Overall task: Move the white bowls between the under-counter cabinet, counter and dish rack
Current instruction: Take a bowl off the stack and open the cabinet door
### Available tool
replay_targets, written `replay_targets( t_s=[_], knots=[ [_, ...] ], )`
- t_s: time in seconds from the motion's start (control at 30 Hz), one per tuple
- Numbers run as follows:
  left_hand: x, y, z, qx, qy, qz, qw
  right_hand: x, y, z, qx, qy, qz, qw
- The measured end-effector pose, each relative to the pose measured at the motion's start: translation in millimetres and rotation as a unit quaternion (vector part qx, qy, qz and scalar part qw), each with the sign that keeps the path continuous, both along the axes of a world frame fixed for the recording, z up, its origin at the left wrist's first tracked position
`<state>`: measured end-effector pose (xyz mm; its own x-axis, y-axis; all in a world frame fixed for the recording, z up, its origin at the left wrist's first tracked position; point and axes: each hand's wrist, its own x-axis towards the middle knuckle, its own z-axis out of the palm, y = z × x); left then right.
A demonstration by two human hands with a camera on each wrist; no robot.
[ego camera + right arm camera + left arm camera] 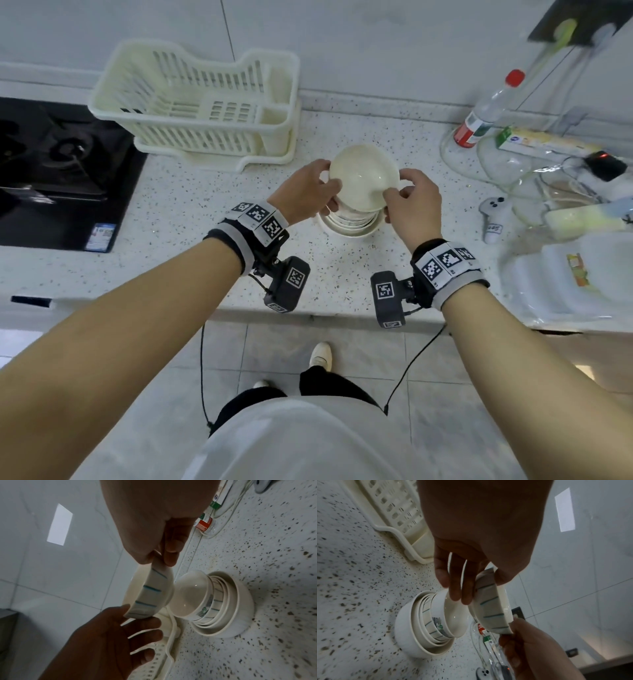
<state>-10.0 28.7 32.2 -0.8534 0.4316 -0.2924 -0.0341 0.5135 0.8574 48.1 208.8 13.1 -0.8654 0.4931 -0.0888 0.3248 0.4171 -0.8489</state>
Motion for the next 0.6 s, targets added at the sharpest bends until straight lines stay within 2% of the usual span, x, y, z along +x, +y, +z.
replay_targets(
  t_s=[0.1,0.23,0.47,0.6],
  knots=[
    [14.5,-26.5,2.1,0.019,-0.062,0.008,0.998,18.8,-26.5,12.5,-0.005,0.015,0.016,1.000],
    [39.7,-70.1,-16.1,0.041,-0.150,0.014,0.988,49.7,-70.7,11.7,-0.048,0.022,0.021,0.998],
    [87.9,-142.8,-79.3,0.020,-0.227,0.064,0.972,103.5,-140.6,-40.3,-0.106,-0.035,0.061,0.992],
    [103.3,-161.7,-99.9,0.005,-0.249,0.051,0.967,123.3,-155.6,-67.8,-0.122,-0.073,0.059,0.988]
  ],
)
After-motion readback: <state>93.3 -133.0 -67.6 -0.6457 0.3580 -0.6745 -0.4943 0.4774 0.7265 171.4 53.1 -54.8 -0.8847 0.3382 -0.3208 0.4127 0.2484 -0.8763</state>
